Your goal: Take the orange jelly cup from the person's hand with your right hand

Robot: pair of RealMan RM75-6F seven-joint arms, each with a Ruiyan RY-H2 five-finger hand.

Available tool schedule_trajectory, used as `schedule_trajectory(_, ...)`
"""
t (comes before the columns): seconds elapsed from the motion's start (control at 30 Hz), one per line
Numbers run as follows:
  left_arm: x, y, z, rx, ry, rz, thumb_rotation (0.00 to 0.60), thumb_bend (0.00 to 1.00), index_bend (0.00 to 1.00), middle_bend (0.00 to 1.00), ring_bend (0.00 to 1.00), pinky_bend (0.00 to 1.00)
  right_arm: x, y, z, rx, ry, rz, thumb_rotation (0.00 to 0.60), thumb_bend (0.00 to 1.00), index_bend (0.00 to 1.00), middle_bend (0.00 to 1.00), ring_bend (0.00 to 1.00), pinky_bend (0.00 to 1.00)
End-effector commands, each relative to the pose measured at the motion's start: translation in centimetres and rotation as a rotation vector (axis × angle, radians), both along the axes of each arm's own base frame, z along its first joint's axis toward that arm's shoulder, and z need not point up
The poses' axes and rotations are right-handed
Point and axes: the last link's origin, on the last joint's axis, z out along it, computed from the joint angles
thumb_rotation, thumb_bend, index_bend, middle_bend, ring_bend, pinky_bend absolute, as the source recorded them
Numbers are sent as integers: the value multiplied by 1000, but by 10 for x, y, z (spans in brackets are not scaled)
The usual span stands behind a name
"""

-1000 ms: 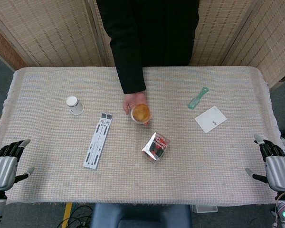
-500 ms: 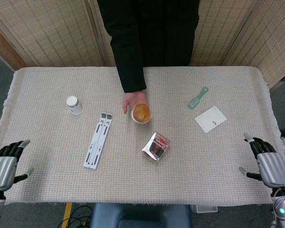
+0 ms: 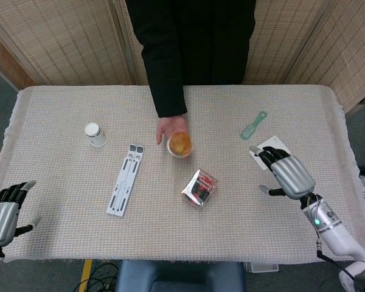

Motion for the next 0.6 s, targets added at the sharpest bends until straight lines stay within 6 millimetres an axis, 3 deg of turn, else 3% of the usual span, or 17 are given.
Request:
schedule_trajectory(0.03,-1,0,0,2,-2,5,600,220,170,228,201,239,36,-37,-16,54,16,40,600,196,62,214,151,230)
schedule_trajectory(0.33,-7,-4,3,8,-18,29,600,220,172,228,201,240,101,-91,-59,124,-8,110,600,167,63,159,70,159)
schedule_trajectory(0.6,-14,-9,9,20,-18,57,600,220,175,228,201,239,144,-119,-95,156,20,156,600,168,63,150,70,159)
